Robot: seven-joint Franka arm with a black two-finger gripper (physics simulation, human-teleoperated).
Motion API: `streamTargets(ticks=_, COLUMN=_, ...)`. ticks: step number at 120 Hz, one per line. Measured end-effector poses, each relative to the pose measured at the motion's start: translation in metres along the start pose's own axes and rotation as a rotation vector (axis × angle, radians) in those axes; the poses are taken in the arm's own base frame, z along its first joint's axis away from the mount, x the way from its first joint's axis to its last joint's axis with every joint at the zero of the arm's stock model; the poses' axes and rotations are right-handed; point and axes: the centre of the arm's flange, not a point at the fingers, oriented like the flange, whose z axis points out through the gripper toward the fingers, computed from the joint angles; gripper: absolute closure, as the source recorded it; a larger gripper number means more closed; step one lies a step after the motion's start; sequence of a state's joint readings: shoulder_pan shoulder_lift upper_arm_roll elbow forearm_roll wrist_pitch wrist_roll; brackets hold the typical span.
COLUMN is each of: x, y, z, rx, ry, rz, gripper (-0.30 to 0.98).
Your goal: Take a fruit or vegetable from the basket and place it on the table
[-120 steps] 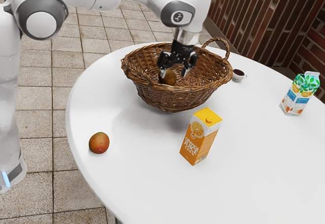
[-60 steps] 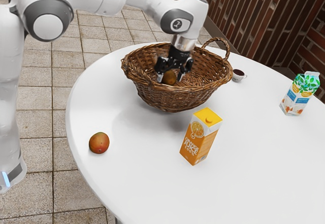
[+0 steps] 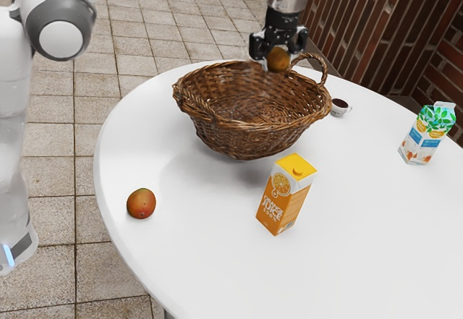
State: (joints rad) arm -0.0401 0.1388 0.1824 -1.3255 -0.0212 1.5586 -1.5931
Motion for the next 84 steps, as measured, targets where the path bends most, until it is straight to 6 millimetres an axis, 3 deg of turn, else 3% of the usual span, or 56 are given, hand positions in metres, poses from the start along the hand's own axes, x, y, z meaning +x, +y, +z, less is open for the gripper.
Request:
streamTargets(ticks=8, x=-0.071, y=-0.013, z=-0.047, rx=-0.051, ry=0.009, rz=0.133, gripper=0.47)
streamTargets(ticks=14, x=-0.130, y=-0.029, z=-0.070, rx=-0.079, ry=0.011, rz=0.249, gripper=0.47)
streamTargets(ticks=19, x=-0.170, y=-0.043, z=-0.082, rx=-0.098, ry=0.014, rz=0.331, gripper=0.47)
streamTargets(ticks=25, x=-0.199, y=-0.050, z=-0.083, rx=-0.111, ry=0.017, rz=0.395, gripper=0.47)
streamTargets(ticks=31, x=-0.210, y=-0.045, z=-0.074, rx=-0.114, ry=0.016, rz=0.424, gripper=0.48)
streamTargets(ticks=49, x=-0.207, y=-0.005, z=-0.026, rx=-0.107, ry=-0.026, rz=0.458, gripper=0.46)
streamTargets(ticks=66, x=-0.253, y=0.007, z=0.005, rx=-0.152, ry=-0.063, rz=0.569, gripper=0.43)
streamTargets(ticks=84, x=-0.263, y=0.027, z=0.036, rx=-0.186, ry=-0.072, rz=0.605, gripper=0.35)
